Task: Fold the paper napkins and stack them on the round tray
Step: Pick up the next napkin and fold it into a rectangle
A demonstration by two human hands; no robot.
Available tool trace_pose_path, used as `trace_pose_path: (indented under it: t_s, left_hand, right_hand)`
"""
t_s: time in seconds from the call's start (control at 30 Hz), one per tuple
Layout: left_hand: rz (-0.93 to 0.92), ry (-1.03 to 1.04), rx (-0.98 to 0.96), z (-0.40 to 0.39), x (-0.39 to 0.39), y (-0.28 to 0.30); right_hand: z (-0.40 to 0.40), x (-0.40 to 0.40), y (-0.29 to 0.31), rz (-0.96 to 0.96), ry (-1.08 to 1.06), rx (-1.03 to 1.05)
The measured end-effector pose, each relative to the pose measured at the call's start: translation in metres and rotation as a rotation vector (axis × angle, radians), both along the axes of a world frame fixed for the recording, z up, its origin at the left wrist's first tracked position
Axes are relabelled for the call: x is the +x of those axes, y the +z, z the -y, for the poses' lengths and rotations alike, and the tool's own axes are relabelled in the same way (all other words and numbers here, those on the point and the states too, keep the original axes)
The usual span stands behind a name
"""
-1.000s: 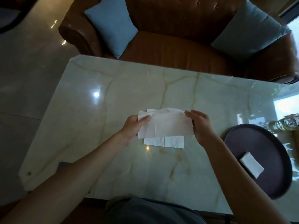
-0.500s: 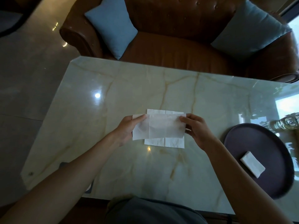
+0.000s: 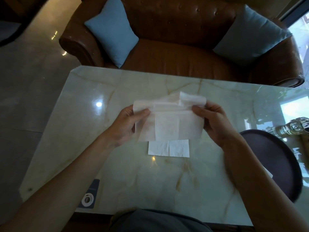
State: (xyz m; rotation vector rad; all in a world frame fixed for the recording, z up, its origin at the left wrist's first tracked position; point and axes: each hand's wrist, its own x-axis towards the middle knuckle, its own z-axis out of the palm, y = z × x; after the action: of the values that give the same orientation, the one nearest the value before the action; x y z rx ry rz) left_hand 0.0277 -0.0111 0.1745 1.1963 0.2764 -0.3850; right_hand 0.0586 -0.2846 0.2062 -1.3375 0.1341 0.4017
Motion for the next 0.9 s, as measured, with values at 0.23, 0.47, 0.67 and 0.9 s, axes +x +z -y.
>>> trace_pose_path:
  t_s: [0.23, 0.47, 0.67, 0.9]
  left_hand:
    - [0.057, -0.019, 0.038, -0.003, 0.006, 0.015]
    - [0.02, -0.05, 0.085, -0.008, 0.003, 0.005]
    - [-0.107, -0.03, 0.113, -0.006, 0.003, -0.009]
    - [-0.158, -0.125, -0.014, -0.008, 0.0, -0.008]
  right_hand:
    - [0.003, 0.009, 0.0, 0.054, -0.018, 0.016]
    - [0.007, 0.007, -0.01, 0.007, 0.054, -0.035]
    - [0.01, 0.005, -0.018, -0.058, 0.008, -0.083]
    - [0.009, 0.003, -0.026, -0.102, -0.052, -0.138]
